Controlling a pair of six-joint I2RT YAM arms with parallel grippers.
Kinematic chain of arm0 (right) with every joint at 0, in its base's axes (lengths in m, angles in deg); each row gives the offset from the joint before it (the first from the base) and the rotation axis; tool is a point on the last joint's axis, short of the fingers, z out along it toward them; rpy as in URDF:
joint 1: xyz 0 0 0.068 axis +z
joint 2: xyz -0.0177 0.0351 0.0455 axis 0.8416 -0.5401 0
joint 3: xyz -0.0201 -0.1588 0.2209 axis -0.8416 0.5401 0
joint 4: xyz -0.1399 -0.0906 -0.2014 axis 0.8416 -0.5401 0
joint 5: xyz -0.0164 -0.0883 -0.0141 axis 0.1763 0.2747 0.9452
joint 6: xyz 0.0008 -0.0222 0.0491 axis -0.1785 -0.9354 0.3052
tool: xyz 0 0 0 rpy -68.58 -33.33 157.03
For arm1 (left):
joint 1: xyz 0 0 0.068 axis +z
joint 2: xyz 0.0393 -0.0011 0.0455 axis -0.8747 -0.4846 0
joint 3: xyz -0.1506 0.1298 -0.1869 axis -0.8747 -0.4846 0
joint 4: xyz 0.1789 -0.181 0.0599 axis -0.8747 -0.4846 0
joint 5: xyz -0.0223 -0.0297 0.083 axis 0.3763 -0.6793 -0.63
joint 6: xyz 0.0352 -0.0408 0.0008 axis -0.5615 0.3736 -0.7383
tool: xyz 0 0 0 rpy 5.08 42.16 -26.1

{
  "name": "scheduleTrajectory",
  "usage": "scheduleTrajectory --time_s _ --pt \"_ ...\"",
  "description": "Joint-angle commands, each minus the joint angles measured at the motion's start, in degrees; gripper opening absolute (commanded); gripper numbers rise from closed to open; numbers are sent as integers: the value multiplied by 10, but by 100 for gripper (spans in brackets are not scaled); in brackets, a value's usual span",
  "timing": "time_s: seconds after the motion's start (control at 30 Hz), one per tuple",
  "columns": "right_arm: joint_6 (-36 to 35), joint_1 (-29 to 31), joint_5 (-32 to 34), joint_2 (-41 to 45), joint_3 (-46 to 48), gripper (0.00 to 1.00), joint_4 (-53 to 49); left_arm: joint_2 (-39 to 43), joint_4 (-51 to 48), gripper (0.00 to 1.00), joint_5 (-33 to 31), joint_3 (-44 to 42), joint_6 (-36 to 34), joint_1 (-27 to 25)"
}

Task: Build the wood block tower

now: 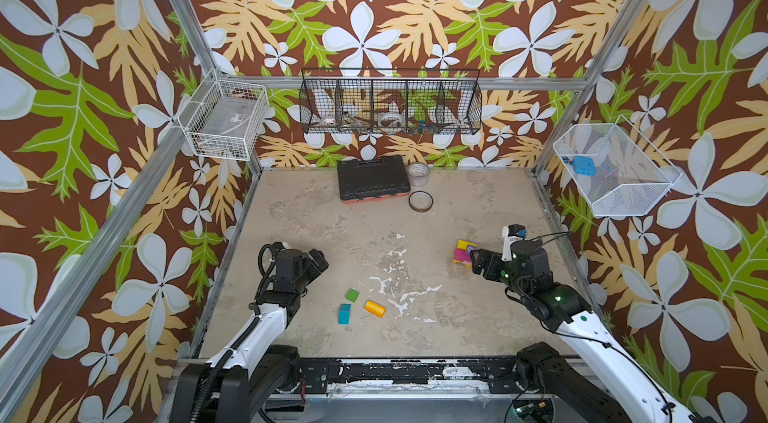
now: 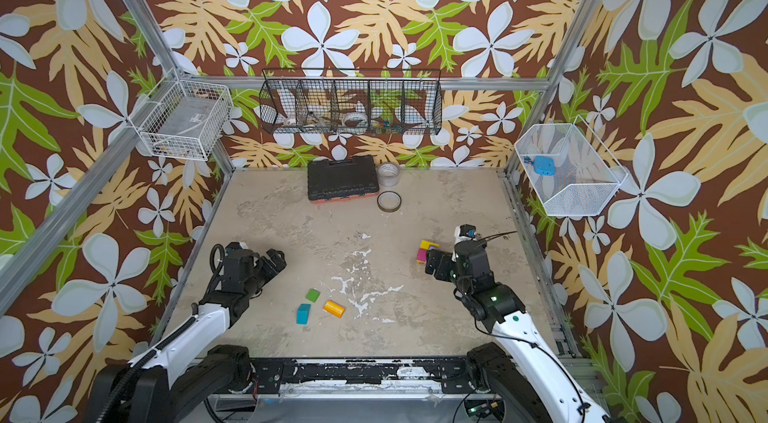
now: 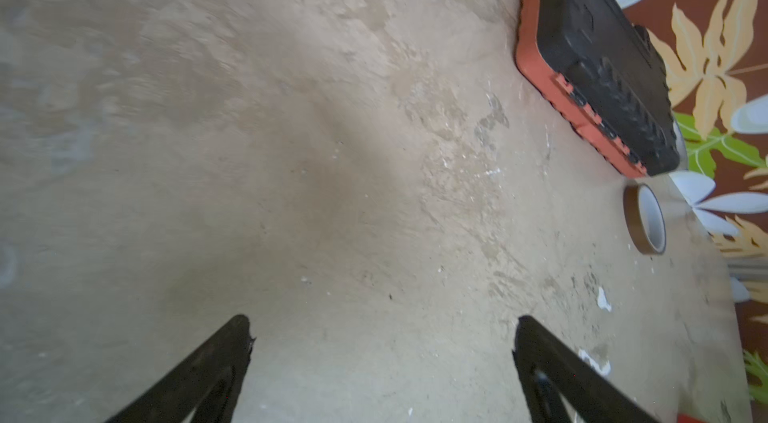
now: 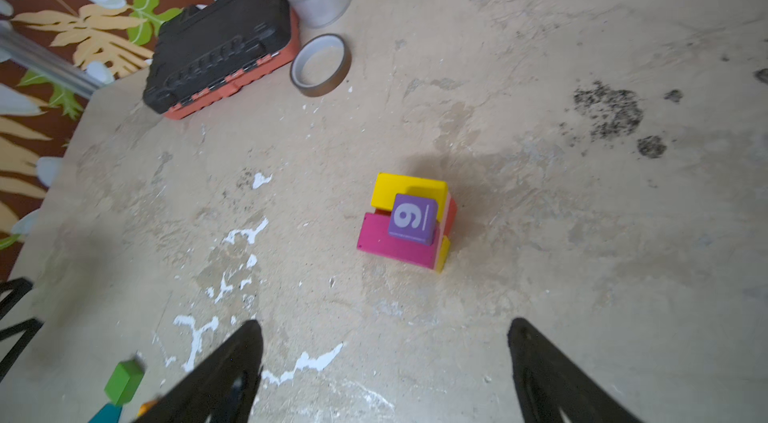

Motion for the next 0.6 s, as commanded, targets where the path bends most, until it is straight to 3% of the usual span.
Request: scheduleTrajectory --time_s 0.0,0.07,0.2,0.27,0.4,0.57 --pt "-29 1 -82 16 35 92 31 -8 -48 100 43 24 -12 -30" --pt "-33 1 -70 13 52 92 27 -14 -100 100 8 53 -11 -82" --pt "-26 1 -129 1 80 92 63 -21 -168 97 -80 95 2 -179" --pt "-25 1 -137 -4 79 91 68 -31 -184 93 -89 109 0 -195" --pt "-30 1 -86 4 64 92 36 -65 -194 90 -92 118 -20 -229" --pt "-34 0 -97 27 65 94 36 -115 -193 84 -105 115 -29 -266"
